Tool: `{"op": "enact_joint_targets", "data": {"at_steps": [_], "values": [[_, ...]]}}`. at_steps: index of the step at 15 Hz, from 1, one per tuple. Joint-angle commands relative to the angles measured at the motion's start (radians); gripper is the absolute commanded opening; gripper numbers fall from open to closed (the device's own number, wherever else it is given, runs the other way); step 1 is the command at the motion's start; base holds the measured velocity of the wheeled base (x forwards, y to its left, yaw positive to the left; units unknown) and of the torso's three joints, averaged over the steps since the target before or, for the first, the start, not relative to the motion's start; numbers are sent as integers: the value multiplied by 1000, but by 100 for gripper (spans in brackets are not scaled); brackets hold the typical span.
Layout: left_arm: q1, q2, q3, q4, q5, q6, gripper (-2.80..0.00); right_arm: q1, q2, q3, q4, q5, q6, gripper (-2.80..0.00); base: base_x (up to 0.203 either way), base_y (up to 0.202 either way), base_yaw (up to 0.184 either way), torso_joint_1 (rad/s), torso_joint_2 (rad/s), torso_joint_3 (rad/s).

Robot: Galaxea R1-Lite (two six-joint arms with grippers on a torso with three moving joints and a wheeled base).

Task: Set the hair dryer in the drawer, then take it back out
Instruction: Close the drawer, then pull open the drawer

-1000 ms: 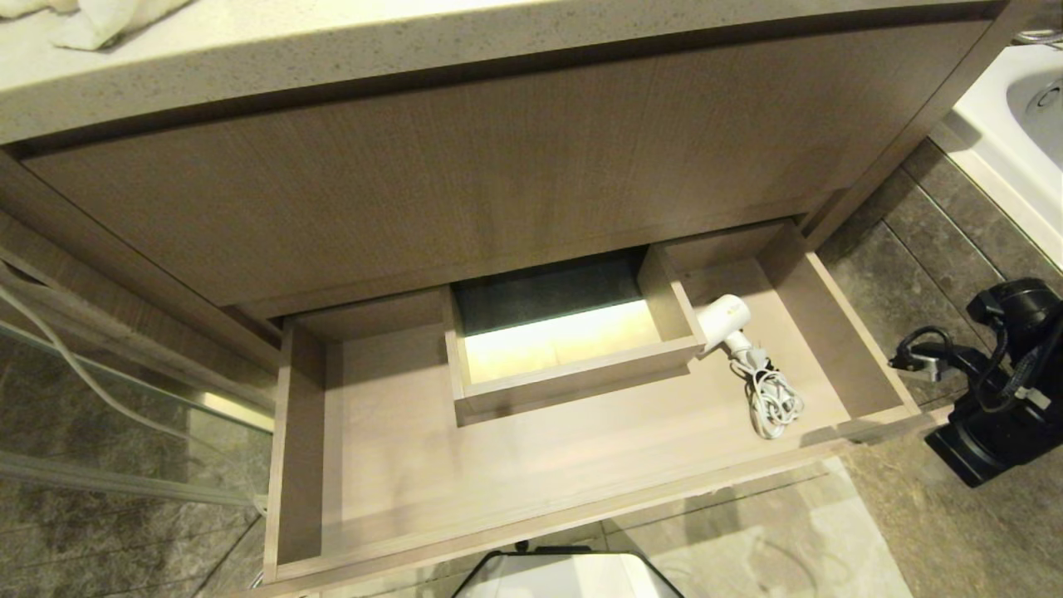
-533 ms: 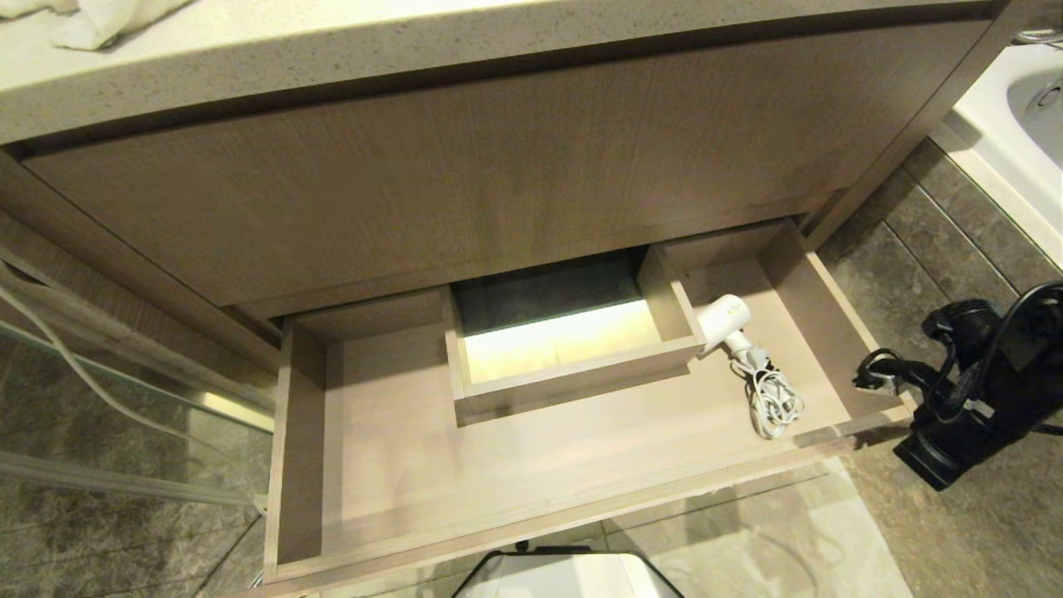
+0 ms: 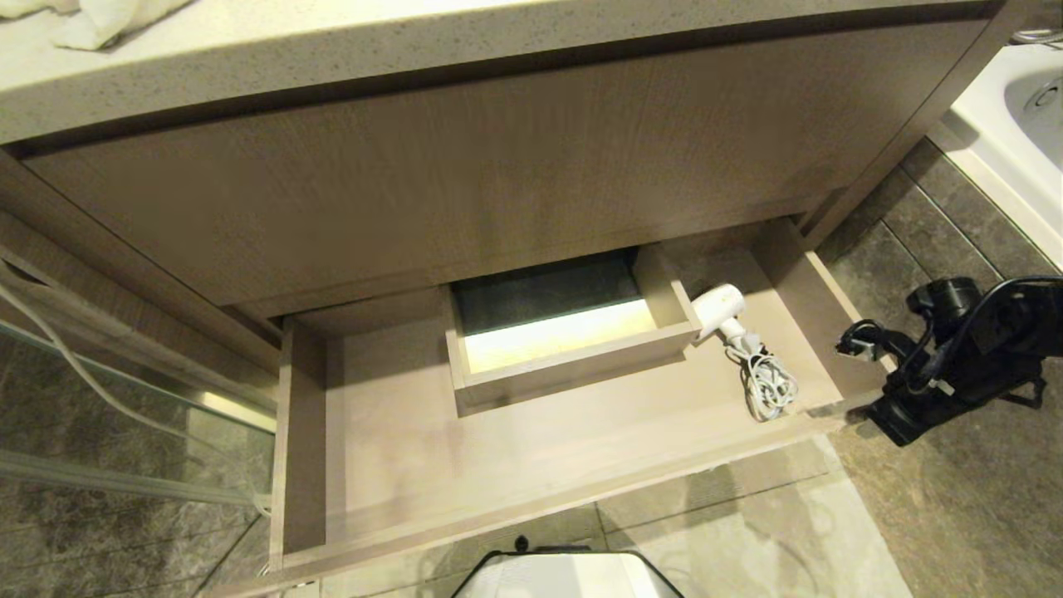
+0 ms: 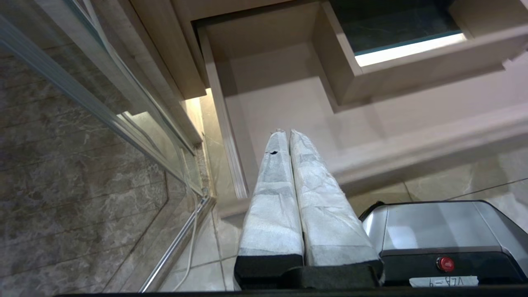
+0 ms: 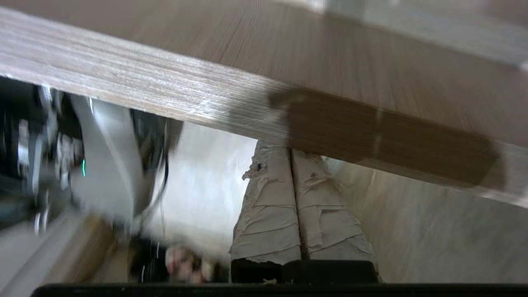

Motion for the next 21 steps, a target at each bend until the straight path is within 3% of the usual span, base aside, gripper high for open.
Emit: {"op": "enact_joint_targets", "data": {"at_steps": [1, 5, 7, 9, 14, 21], "values": [[0, -1, 0, 0, 0, 0, -280, 6, -49, -6, -279, 42, 120, -280, 0, 0, 0, 0, 0, 0], [0, 0, 0, 0, 0, 0, -280, 68, -23, -3, -696, 25, 499, -280, 0, 0, 0, 0, 0, 0], [0, 0, 0, 0, 0, 0, -280, 106, -5, -46, -808, -84, 620, -280, 0, 0, 0, 0, 0, 0], [0, -2, 0, 0, 0, 0, -280, 121, -33, -49, -802, -158, 639, -280, 0, 0, 0, 0, 0, 0], [0, -1, 0, 0, 0, 0, -280, 117, -334, 87, -528, -169, 655, -280, 0, 0, 0, 0, 0, 0], [0, 0, 0, 0, 0, 0, -280, 127, -1048, 710, -453, -171, 646, -280, 0, 0, 0, 0, 0, 0]]}}
